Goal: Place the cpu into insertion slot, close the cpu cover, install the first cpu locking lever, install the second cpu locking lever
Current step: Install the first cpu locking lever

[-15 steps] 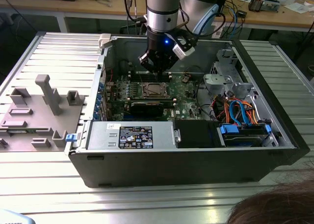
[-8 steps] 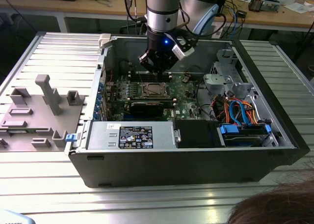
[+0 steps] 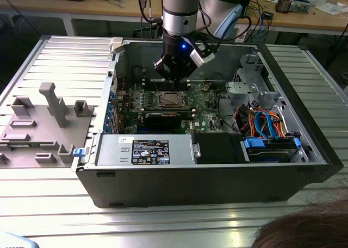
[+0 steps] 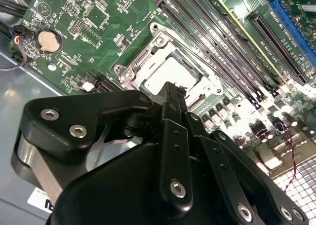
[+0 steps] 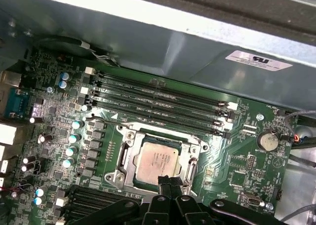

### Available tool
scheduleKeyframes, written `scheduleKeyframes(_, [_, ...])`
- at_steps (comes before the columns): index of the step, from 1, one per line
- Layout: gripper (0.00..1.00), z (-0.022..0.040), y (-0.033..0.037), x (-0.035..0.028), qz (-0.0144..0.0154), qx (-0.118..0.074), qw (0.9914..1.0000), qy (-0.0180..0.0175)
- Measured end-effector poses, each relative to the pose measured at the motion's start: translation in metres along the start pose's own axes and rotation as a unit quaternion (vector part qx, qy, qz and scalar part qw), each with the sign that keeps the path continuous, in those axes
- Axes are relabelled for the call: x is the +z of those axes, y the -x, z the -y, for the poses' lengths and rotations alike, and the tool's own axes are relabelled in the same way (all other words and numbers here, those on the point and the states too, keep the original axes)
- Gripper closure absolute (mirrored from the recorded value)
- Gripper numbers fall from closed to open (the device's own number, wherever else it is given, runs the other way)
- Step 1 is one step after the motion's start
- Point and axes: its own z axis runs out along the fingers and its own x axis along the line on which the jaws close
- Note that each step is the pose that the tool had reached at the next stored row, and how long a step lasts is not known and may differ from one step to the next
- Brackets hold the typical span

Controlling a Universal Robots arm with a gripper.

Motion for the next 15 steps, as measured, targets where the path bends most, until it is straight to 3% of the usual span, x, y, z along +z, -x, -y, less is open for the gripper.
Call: scheduleKeyframes(15, [0.89, 0.0, 0.0, 0.0001, -0.0005, 0.036, 0.99936, -0.0011])
